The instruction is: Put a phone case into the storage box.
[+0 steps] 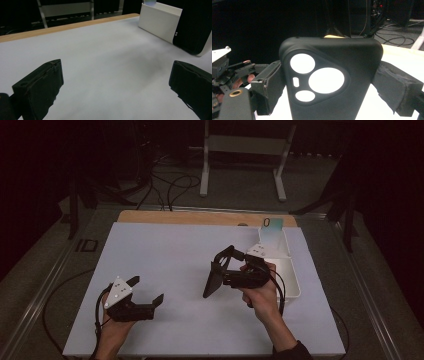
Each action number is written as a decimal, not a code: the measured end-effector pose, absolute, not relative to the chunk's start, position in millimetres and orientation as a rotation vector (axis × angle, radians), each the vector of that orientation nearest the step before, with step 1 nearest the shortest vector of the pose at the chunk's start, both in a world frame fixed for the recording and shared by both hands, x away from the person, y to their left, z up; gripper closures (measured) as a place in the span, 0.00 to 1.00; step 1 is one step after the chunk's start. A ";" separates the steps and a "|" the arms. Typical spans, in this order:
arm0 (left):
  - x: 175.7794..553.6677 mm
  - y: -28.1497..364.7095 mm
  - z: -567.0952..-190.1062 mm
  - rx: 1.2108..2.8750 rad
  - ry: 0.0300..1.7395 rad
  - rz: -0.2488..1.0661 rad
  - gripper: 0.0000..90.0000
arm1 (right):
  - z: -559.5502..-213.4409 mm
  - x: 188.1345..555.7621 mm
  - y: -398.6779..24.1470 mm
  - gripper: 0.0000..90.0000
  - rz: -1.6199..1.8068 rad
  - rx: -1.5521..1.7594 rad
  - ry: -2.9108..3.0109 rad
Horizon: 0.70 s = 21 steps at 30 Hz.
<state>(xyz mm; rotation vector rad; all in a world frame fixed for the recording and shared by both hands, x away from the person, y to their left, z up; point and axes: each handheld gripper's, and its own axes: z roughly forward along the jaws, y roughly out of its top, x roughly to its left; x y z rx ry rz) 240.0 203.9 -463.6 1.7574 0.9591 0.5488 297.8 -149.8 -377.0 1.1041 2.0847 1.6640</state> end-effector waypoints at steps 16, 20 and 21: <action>227.6 220.1 -481.6 1.761 1.009 0.598 0.00 | -366.7 309.9 -162.1 0.16 1.638 1.127 2.023; 227.0 222.8 -482.0 1.743 1.024 0.611 0.00 | -366.0 318.8 -167.0 0.16 1.608 1.150 2.007; 227.0 223.2 -482.1 1.741 1.024 0.609 0.00 | -365.6 320.5 -168.4 0.16 1.602 1.157 2.003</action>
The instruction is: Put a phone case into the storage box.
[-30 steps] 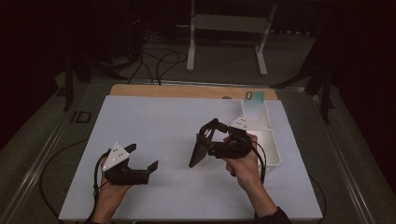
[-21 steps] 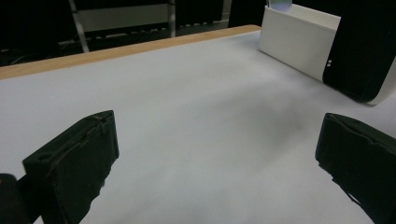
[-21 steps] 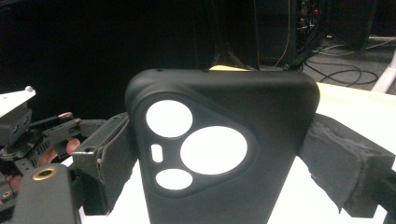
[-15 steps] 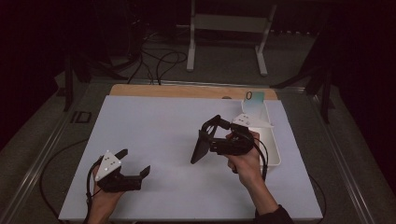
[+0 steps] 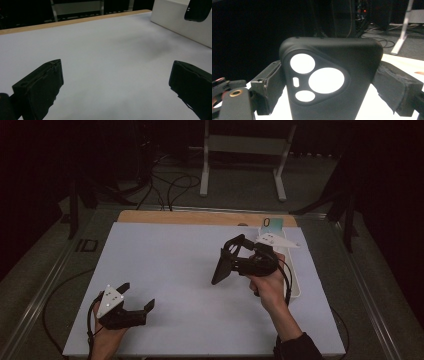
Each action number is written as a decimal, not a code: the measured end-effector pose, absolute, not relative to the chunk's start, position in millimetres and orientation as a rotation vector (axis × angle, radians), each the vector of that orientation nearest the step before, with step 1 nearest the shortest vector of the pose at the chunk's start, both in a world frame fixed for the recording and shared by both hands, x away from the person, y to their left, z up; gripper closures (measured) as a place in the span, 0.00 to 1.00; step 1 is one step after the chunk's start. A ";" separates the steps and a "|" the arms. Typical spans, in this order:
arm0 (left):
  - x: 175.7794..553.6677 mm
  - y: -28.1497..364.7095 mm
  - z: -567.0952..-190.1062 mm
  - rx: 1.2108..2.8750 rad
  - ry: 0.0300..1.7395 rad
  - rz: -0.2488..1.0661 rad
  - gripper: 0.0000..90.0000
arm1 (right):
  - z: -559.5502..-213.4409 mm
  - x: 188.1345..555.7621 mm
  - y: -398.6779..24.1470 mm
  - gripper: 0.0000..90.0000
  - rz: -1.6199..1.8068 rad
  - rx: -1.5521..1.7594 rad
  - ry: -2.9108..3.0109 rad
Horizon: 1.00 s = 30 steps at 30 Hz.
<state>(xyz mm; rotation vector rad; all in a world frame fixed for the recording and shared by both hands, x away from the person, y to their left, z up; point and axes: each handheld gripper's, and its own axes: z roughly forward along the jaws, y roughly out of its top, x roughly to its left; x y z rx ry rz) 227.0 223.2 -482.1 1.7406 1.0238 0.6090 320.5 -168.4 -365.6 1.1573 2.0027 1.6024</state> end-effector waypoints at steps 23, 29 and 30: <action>226.6 225.6 -480.9 1.729 1.032 0.632 0.00 | -347.0 350.8 -188.6 0.16 1.483 1.189 1.918; 226.8 226.2 -480.9 1.724 1.040 0.628 0.00 | -344.4 360.0 -196.7 0.16 1.456 1.203 1.889; 226.9 226.3 -480.9 1.723 1.041 0.626 0.00 | -343.9 361.5 -198.3 0.16 1.451 1.203 1.885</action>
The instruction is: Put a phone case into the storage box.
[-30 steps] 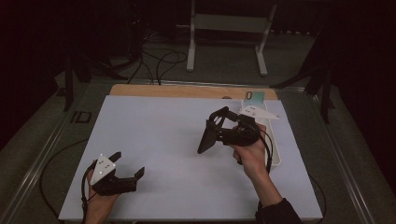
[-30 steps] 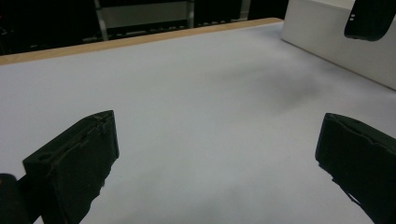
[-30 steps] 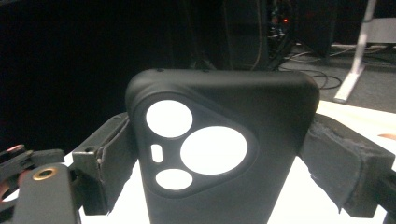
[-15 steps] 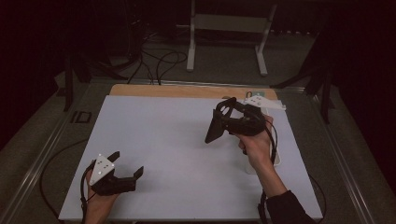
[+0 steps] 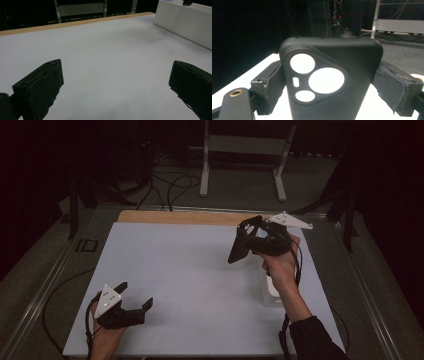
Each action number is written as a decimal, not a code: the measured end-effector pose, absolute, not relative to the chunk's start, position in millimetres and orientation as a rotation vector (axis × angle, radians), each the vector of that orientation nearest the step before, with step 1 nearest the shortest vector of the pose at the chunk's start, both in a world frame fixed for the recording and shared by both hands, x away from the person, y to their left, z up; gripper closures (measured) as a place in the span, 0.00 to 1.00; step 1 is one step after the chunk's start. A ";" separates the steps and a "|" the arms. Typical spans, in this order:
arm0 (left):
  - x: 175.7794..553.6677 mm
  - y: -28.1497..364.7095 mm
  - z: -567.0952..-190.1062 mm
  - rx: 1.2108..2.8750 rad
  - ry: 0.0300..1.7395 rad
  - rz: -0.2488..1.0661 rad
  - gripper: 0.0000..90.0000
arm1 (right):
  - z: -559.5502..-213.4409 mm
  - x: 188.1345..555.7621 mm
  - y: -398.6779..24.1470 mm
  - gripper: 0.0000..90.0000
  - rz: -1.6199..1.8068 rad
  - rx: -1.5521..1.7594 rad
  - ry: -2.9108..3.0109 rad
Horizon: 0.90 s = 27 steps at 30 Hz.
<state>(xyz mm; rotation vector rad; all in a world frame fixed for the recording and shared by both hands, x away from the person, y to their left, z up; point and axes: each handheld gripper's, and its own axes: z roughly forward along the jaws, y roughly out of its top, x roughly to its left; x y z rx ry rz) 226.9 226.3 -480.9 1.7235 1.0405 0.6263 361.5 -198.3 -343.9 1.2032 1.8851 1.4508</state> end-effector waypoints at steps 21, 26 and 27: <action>227.0 227.4 -480.7 1.711 1.047 0.621 0.00 | -340.6 384.1 -214.2 0.16 1.375 1.242 1.818; 226.9 227.6 -480.7 1.711 1.048 0.620 0.00 | -339.4 388.3 -218.5 0.16 1.356 1.247 1.800; 226.9 227.7 -480.7 1.711 1.048 0.620 0.00 | -339.5 389.2 -219.4 0.16 1.353 1.253 1.797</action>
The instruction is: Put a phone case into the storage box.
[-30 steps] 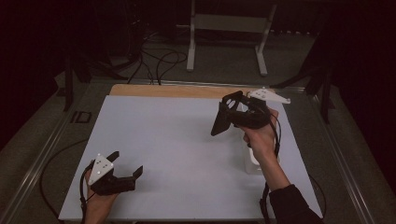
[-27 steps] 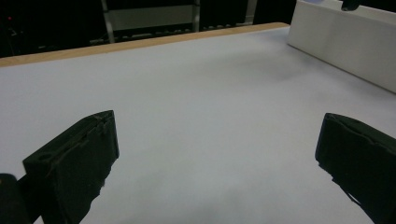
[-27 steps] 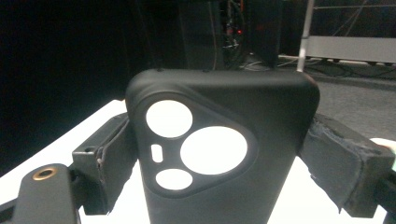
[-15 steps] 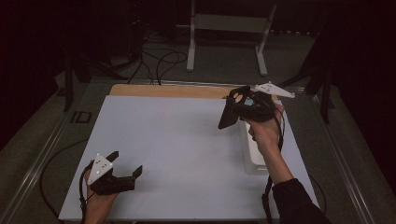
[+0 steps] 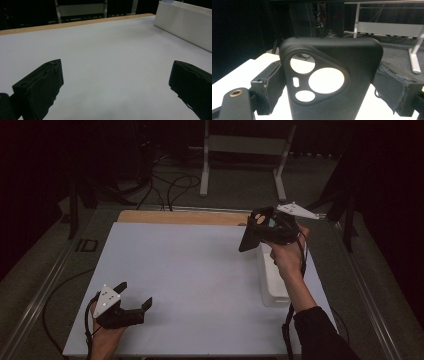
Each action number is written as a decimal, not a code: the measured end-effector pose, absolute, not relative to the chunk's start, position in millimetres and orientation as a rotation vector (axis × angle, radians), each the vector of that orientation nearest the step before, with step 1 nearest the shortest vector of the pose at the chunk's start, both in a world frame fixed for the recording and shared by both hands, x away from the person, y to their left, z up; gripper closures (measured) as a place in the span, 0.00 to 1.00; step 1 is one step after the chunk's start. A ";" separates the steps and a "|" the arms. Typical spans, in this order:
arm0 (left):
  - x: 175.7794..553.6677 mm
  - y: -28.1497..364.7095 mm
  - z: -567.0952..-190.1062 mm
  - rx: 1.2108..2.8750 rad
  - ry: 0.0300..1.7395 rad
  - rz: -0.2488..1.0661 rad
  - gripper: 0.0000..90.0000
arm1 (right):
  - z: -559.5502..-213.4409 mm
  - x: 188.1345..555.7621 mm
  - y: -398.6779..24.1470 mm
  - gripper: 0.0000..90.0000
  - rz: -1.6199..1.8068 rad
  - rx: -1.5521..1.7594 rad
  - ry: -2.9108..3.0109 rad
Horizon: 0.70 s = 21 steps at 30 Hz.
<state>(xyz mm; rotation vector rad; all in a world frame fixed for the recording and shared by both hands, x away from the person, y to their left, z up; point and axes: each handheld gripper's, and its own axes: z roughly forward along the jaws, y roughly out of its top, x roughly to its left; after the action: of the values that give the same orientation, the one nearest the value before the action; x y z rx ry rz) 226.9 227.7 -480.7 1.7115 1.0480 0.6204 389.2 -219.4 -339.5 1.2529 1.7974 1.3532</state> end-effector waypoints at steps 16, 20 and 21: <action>227.2 227.5 -481.1 1.710 1.052 0.622 0.00 | -337.2 401.9 -240.6 0.16 1.299 1.307 1.726; 227.2 227.9 -481.0 1.708 1.052 0.621 0.00 | -338.3 406.4 -245.9 0.16 1.275 1.318 1.712; 227.2 227.9 -481.0 1.708 1.053 0.621 0.00 | -338.7 407.3 -247.3 0.16 1.269 1.323 1.708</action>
<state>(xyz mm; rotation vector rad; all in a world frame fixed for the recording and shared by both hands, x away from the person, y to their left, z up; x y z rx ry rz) 227.2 227.9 -481.0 1.7078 1.0526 0.6213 407.3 -247.3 -338.7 1.3234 1.7078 1.2689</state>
